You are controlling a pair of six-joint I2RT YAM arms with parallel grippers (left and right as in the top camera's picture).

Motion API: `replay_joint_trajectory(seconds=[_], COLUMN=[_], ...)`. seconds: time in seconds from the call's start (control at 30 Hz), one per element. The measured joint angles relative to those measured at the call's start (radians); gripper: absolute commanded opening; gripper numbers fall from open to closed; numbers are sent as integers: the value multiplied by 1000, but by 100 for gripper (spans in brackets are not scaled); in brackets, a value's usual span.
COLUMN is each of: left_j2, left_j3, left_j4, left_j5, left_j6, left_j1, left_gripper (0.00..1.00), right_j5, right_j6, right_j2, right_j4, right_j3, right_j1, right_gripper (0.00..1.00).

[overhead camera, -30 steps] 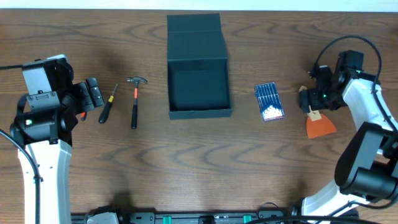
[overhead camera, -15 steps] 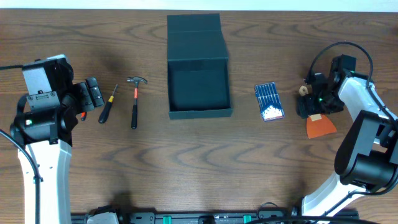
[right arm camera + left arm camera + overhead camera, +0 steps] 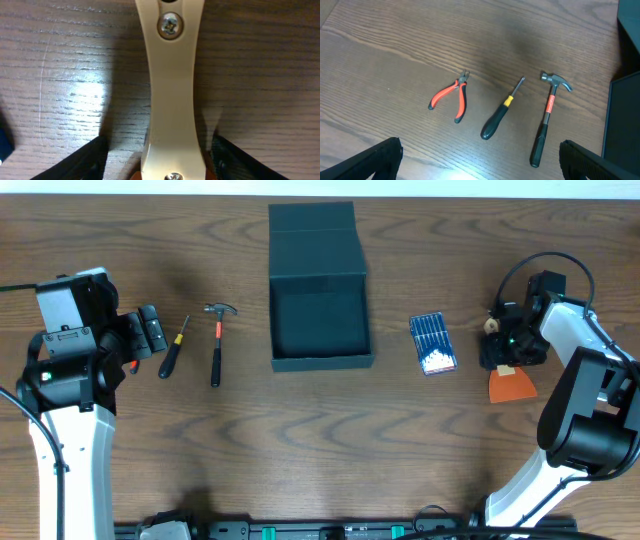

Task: Pack container
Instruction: 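Lower right gripper and grasp the scraper's wooden handle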

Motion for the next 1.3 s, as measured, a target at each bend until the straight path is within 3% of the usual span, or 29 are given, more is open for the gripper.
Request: replay_joint_trajectory(seconds=[0.1,0.2,0.33,0.77,1.1,1.2,1.3], left_j2=[0,0,0,0,0,0,0], left_j3=[0,0,0,0,0,0,0], left_j4=[0,0,0,0,0,0,0], left_j5=[0,0,0,0,0,0,0], left_j6=[1,1,1,1,1,1,1], left_j1=[0,0,0,0,0,0,0], left_gripper=[98,98,98,98,98,98,98], right_j5=[0,3,19,45,49,51,40], right_j6=[10,20,39,82,122,139,150], right_j2=[2,2,2,2,2,1,-6], right_j4=[1,3,6,12,6,-15,-63], right_j3=[2,2,3,5,8,14,30], right_j1=[0,0,0,0,0,0,1], right_gripper=[58,49,49,31,29,25,15])
